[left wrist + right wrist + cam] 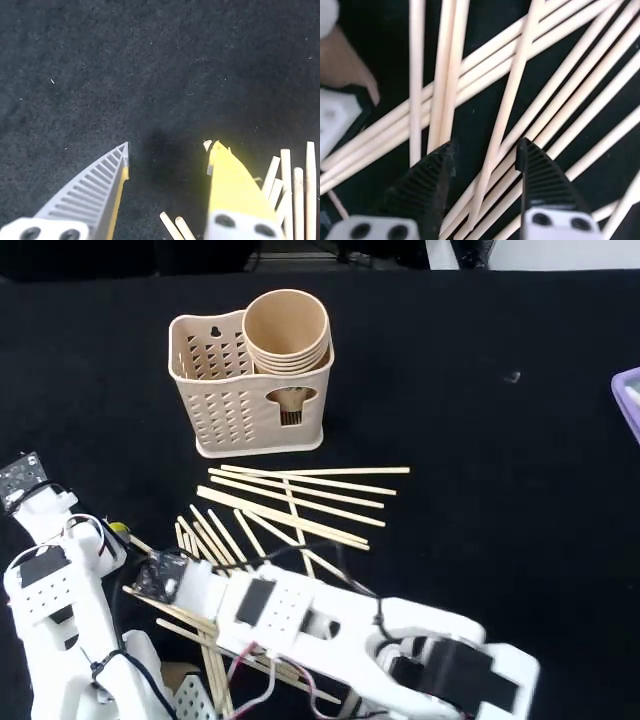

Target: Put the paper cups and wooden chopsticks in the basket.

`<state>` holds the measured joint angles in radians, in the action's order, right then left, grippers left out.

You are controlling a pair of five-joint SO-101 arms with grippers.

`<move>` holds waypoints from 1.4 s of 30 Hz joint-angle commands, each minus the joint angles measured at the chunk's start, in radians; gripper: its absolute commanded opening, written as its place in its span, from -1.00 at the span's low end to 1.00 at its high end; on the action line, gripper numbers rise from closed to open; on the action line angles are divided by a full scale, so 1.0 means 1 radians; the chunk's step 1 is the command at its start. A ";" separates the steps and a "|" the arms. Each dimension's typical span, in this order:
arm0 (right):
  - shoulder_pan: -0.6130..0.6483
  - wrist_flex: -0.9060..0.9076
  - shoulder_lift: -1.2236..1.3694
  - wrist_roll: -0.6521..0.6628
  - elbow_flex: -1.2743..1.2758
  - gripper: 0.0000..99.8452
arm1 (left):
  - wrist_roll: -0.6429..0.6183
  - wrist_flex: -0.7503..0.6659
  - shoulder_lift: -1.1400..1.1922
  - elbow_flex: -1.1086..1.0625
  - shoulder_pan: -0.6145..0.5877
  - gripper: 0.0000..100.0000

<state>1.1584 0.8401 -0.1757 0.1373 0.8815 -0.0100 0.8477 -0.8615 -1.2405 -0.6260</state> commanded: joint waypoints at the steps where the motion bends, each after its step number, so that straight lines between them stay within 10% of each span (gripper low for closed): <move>1: 0.014 0.025 0.091 -0.008 -0.097 -0.62 | -0.011 -0.014 -0.012 0.027 -0.010 -0.48; 8: -0.031 0.029 0.101 0.000 -0.116 -0.99 | -0.011 -0.014 -0.012 0.027 -0.010 -0.48; 27: -0.227 -0.052 -0.229 0.075 0.085 -0.95 | -0.009 -0.014 -0.012 0.027 -0.010 -0.48; 42: -0.496 0.308 -0.329 0.114 -0.012 -0.97 | -0.009 -0.014 -0.012 0.027 -0.007 -0.48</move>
<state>0.6874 1.1009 -0.4058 0.2156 0.8907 -0.0130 0.8462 -0.8615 -1.2405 -0.6276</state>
